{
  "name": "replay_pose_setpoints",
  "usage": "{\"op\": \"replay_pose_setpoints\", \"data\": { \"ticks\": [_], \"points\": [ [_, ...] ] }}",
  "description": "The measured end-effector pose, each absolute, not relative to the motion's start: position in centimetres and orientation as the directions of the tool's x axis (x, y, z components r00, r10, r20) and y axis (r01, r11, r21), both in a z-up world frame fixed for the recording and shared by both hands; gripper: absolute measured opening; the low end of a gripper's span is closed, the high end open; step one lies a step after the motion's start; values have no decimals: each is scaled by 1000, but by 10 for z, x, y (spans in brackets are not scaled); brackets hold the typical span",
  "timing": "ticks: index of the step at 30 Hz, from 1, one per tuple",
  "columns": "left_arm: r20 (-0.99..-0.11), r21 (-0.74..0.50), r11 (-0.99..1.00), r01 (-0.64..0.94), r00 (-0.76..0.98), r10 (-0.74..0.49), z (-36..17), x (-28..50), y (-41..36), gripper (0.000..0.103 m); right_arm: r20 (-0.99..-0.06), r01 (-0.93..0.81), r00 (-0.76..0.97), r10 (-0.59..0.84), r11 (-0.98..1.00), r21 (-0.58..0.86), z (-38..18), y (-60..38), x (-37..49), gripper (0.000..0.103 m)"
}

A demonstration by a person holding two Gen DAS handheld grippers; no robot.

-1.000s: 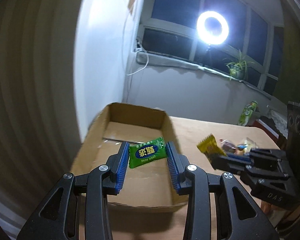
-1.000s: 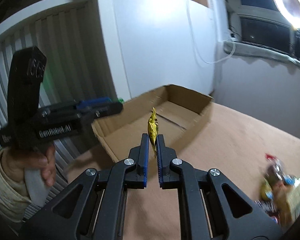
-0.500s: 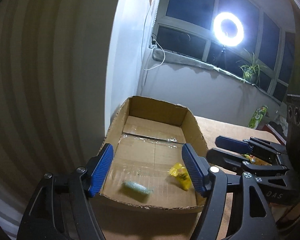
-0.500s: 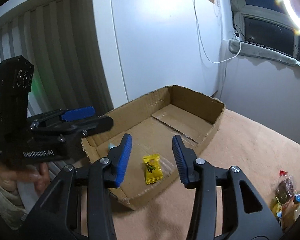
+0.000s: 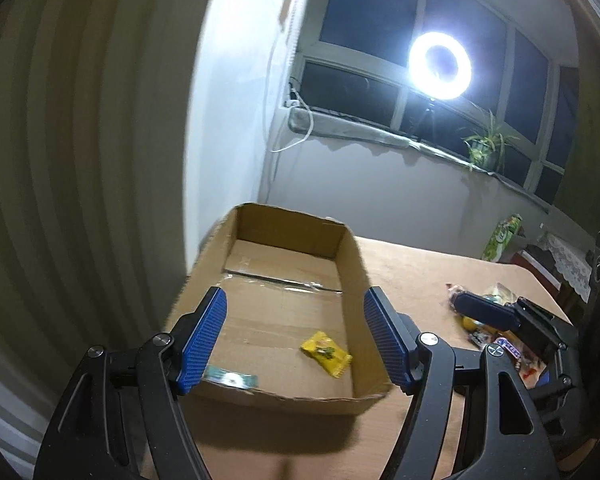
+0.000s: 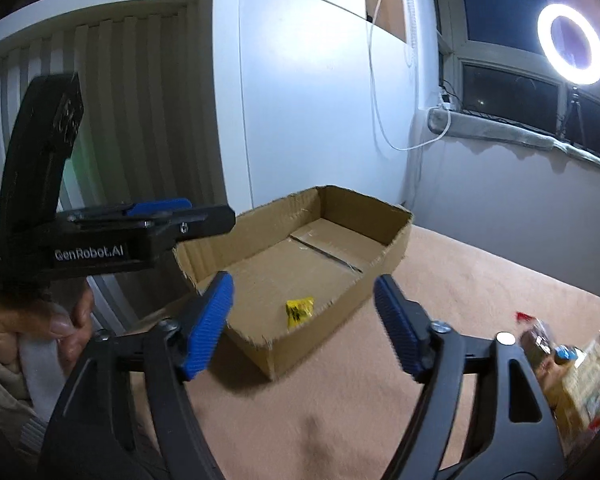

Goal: Organize snacks
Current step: 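Withdraw both grippers from the box back toward the snack pile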

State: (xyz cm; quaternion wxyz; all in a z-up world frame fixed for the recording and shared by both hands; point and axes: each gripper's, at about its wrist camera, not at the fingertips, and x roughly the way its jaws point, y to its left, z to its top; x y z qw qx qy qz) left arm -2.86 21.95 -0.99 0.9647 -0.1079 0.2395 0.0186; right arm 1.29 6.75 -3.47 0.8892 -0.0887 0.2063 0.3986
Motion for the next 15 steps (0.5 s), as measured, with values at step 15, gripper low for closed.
{"op": "replay_pose_setpoints", "data": {
  "ticks": [15],
  "points": [
    [-504, -140, 988, 61, 855, -124, 0, -10, 129, 71, -426, -669, 657, 621, 741, 48, -45, -27, 1, 81]
  ]
}}
